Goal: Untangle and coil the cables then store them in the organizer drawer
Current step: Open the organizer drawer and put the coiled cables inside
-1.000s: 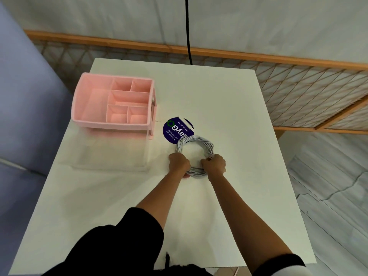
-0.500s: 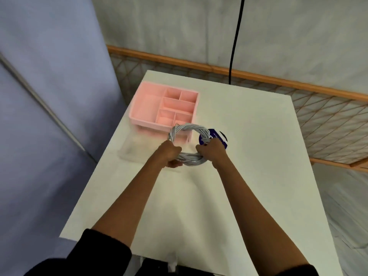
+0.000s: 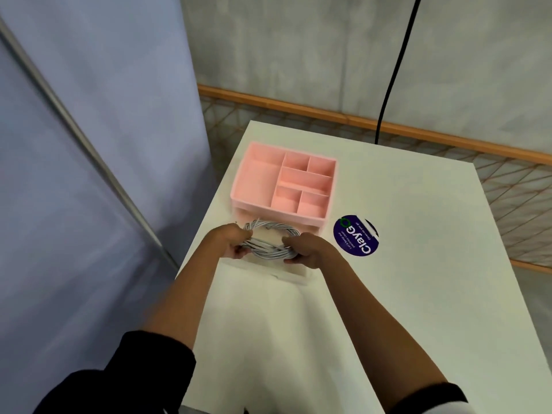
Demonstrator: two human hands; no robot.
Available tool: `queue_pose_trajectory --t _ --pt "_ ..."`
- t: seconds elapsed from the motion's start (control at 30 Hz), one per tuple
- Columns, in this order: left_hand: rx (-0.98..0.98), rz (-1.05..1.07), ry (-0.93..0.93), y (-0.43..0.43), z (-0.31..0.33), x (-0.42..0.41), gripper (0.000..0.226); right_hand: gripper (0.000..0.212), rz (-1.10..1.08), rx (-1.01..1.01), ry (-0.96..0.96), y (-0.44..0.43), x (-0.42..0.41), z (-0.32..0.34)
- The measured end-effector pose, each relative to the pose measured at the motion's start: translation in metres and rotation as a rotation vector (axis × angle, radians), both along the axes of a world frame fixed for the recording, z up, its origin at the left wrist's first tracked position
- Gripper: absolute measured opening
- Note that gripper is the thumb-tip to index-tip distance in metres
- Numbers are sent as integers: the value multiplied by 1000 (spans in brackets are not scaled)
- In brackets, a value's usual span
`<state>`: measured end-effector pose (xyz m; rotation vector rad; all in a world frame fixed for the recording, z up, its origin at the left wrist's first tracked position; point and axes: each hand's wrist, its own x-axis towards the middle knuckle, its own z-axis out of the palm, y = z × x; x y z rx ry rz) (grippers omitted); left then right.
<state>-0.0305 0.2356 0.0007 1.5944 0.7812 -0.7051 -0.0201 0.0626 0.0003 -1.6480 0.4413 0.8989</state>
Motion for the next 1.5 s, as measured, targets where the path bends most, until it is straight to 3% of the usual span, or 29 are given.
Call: queue_pose_trajectory --t 0.1,0.23,0.33,0.43,0.53,0.6,0.73,0.8,0.87,0.97,1.07,1.1,1.23,1.3,1.33,1.37,1.47,1.5 --pt "9 -12 -19 1 -10 10 23 21 6 -86 -71 4 4 -14" --pt "102 -126 -79 -3 -32 10 20 20 179 -410 -225 8 0 -28" --pt "365 -288 -146 -7 -38 2 33 41 175 -509 -269 7 -8 -37" --pt "567 -294 -270 -15 -41 -7 59 52 180 -588 -335 9 -13 -37" --pt "900 -408 -443 -20 -38 -23 55 53 222 -696 -404 10 -17 -33" --pt "982 -401 -554 -16 -43 -32 51 52 244 -715 -437 8 -18 -30" --pt "796 -329 -650 -6 -53 -39 19 46 317 -684 -520 -6 -16 -25" --pt "784 -359 -630 -1 -55 -38 21 32 319 -665 -598 -16 -14 -21" --pt "692 -350 -650 5 -55 -38 23 18 224 -591 -707 -25 -11 -11" --pt "532 -307 -789 13 -55 -46 29 18 -21 -584 -892 -37 -2 10" --pt "631 -209 -907 10 -59 -61 27 19 -237 -585 -982 -45 17 22" --pt "658 -149 -910 7 -61 -66 31 26 -265 -574 -992 -46 24 25" --pt "659 83 -757 -12 -63 -87 118 64 -79 -584 -696 -49 56 30" --pt "535 125 -653 -12 -68 -91 151 63 39 -607 -604 -52 65 27" --pt "450 154 -632 -10 -69 -92 155 61 58 -598 -595 -53 67 24" --pt "389 190 -640 -7 -71 -92 149 59 43 -570 -592 -55 67 20" --pt "414 243 -668 0 -75 -88 94 56 -31 -479 -579 -61 65 13" --pt "431 247 -676 2 -76 -85 85 56 -50 -440 -572 -61 65 14"
